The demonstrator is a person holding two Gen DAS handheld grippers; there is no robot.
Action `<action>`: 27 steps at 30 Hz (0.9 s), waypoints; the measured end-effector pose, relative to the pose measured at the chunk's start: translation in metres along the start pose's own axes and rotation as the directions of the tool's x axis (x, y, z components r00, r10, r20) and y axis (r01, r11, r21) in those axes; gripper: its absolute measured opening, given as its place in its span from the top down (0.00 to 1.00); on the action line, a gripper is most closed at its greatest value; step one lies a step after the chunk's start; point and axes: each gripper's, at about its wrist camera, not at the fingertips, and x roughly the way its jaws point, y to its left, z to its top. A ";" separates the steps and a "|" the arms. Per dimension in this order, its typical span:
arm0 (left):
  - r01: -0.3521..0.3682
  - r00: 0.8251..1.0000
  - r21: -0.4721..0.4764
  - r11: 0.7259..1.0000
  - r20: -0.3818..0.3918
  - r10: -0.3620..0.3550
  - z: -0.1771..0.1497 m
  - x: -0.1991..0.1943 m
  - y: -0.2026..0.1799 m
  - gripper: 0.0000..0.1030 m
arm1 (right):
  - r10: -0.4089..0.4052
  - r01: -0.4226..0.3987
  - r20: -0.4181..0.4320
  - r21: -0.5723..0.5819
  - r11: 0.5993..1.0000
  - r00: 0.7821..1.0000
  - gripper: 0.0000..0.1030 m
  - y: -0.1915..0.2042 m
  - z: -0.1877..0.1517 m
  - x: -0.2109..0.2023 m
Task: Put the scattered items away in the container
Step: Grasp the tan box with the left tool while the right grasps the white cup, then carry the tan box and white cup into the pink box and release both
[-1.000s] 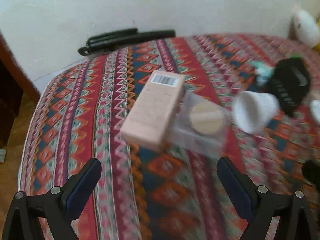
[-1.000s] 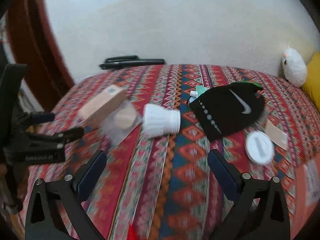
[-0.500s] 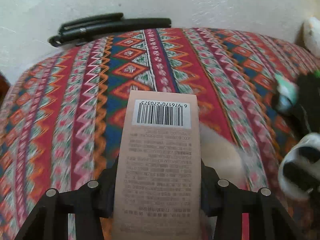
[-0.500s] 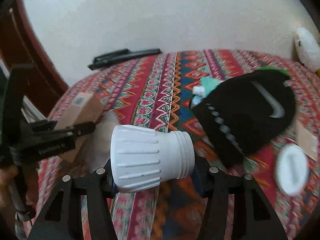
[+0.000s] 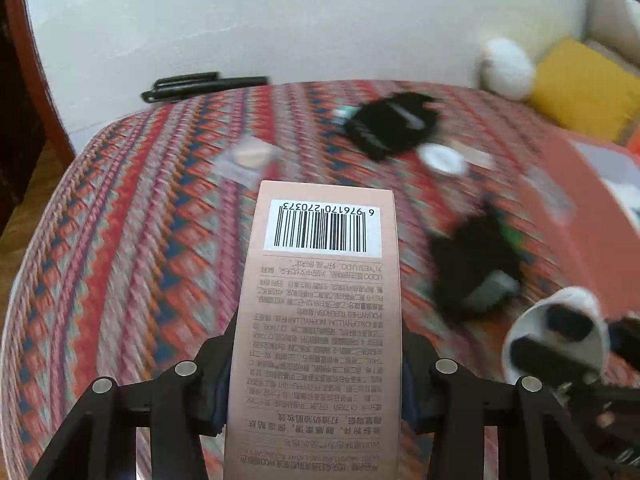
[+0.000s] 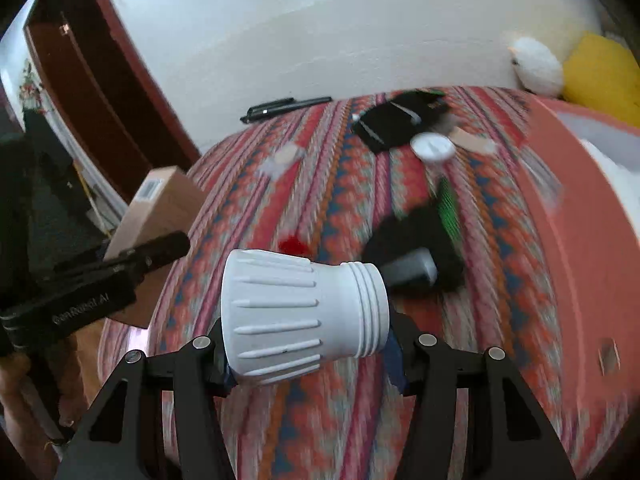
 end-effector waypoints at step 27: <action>0.326 0.939 0.331 0.886 -0.007 -0.343 -0.047 -0.087 -0.291 0.49 | -0.327 0.286 0.200 0.208 0.935 0.924 0.43 -0.166 -0.113 -0.270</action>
